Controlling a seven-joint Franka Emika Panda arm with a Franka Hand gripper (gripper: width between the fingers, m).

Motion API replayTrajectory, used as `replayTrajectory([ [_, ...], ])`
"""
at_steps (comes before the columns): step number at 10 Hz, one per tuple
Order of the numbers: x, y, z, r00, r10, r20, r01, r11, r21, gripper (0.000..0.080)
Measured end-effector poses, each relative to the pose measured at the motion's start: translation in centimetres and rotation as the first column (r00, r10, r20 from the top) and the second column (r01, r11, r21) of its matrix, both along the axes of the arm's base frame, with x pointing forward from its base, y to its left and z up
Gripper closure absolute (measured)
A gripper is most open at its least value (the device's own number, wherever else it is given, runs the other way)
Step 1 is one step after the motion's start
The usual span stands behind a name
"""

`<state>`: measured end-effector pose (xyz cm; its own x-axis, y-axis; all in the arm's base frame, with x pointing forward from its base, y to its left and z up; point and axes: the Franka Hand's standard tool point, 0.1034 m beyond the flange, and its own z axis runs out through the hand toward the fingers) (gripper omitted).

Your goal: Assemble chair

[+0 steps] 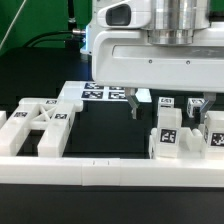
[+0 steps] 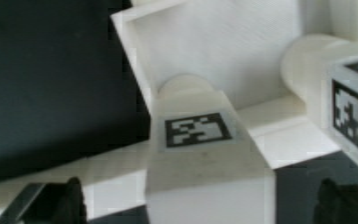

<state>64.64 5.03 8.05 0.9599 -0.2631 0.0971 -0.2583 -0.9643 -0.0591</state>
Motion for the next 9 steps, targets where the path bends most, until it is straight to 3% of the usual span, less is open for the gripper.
replayTrajectory([
  [3,0.0,-0.02,0.0,0.998,0.067,0.002,-0.067,0.998,-0.008,0.015],
  [4,0.0,-0.02,-0.01,0.999,0.052,0.002,-0.052,0.999,-0.006,0.0282],
  [5,0.0,-0.02,-0.01,1.0,0.029,0.001,-0.029,1.0,-0.003,0.0477],
  [7,0.0,-0.02,-0.01,1.0,0.019,0.001,-0.019,1.0,-0.002,0.0514],
  [9,-0.01,0.02,-0.04,0.989,-0.15,-0.006,0.151,0.988,0.021,0.0514],
])
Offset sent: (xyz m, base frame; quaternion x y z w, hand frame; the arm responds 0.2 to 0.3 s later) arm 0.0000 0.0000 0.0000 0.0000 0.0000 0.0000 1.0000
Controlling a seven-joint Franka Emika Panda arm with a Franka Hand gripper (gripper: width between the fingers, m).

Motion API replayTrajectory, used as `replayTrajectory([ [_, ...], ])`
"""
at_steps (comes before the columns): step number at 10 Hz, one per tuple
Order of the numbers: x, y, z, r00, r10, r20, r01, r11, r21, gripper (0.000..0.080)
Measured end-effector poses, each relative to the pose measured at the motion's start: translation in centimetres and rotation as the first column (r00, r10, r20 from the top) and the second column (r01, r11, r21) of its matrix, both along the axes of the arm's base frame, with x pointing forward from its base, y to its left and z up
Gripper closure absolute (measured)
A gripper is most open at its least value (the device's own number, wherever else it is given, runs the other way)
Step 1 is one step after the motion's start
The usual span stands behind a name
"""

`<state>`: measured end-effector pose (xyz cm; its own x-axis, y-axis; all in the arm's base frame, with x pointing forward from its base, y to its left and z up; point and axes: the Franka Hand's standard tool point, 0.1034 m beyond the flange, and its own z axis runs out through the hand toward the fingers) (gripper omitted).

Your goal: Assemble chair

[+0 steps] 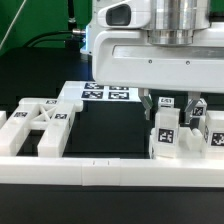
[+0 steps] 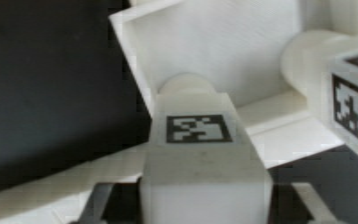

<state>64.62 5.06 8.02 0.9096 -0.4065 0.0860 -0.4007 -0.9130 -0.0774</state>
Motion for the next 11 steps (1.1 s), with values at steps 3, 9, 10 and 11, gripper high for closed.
replayTrajectory([
  [3,-0.04,-0.17,-0.05,0.924,-0.383,-0.022,0.383,0.922,0.045,0.0514],
  [9,-0.01,0.31,-0.18,0.436,-0.894,-0.099,0.9,0.43,0.075,0.0514],
  [10,0.0,0.3,-0.18,0.412,-0.905,-0.103,0.911,0.406,0.076,0.0514],
  [11,0.0,0.3,-0.19,0.409,-0.907,-0.103,0.912,0.403,0.075,0.0448],
])
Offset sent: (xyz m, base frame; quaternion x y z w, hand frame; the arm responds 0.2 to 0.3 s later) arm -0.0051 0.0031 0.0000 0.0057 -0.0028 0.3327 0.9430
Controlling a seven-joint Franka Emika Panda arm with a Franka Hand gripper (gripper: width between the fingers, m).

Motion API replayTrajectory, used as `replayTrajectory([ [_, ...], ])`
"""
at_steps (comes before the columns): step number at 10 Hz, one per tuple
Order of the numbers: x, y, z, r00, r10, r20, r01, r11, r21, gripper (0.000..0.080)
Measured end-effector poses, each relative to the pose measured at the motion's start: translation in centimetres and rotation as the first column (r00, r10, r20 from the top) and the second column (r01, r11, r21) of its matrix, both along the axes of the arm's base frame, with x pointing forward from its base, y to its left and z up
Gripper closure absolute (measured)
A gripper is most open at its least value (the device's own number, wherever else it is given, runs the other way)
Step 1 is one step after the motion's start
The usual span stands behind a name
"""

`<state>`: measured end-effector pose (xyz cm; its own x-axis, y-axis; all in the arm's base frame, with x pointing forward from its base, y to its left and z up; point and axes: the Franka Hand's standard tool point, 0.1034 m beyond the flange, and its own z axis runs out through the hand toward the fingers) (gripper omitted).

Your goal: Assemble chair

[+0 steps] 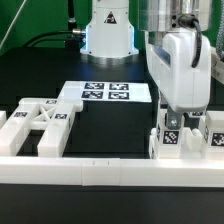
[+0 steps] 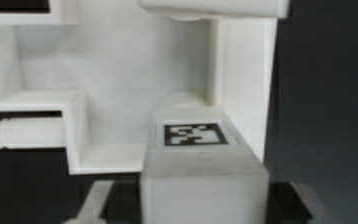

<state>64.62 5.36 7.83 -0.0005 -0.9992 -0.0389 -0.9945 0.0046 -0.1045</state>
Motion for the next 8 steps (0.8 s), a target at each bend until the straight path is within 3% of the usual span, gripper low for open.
replayTrajectory([
  [1,0.01,-0.01,0.01,0.999,0.048,0.002,-0.048,0.999,-0.005,0.0448],
  [2,0.05,-0.08,0.03,0.997,0.076,0.005,-0.075,0.997,-0.008,0.0313],
  [3,0.01,0.02,0.01,0.99,0.141,0.005,-0.141,0.99,-0.017,0.0313],
  [4,-0.02,0.15,-0.02,0.971,0.241,0.005,-0.24,0.97,-0.027,0.0182],
  [8,0.0,0.21,0.01,0.803,0.595,0.003,-0.594,0.802,-0.07,0.0151],
])
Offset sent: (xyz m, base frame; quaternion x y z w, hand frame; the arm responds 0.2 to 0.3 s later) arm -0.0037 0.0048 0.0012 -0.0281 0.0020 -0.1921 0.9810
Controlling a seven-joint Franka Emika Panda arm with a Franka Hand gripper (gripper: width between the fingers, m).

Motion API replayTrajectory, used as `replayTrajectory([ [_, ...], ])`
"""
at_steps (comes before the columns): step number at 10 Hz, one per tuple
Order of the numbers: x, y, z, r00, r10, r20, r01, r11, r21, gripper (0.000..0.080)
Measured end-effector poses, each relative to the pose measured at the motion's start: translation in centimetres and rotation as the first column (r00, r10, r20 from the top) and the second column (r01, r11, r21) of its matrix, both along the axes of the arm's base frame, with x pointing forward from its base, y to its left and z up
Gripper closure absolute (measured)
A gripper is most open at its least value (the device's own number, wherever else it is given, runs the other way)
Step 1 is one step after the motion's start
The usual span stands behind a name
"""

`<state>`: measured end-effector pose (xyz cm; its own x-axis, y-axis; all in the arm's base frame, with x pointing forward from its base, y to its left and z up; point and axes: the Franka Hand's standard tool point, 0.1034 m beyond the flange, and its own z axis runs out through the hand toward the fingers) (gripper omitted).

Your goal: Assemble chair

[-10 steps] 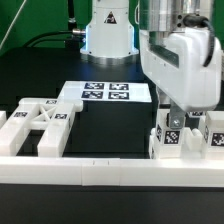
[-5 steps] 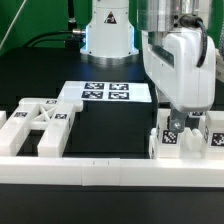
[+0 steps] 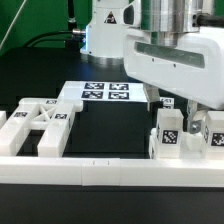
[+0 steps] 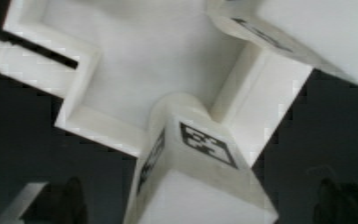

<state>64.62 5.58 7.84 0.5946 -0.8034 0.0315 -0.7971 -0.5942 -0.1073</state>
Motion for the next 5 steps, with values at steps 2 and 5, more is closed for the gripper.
replayTrajectory([
  [2,0.03,-0.22,0.01,0.982,0.191,0.006,-0.191,0.981,-0.022,0.0151],
  [5,0.06,-0.26,0.01,0.921,0.388,0.007,-0.388,0.921,-0.049,0.0151],
])
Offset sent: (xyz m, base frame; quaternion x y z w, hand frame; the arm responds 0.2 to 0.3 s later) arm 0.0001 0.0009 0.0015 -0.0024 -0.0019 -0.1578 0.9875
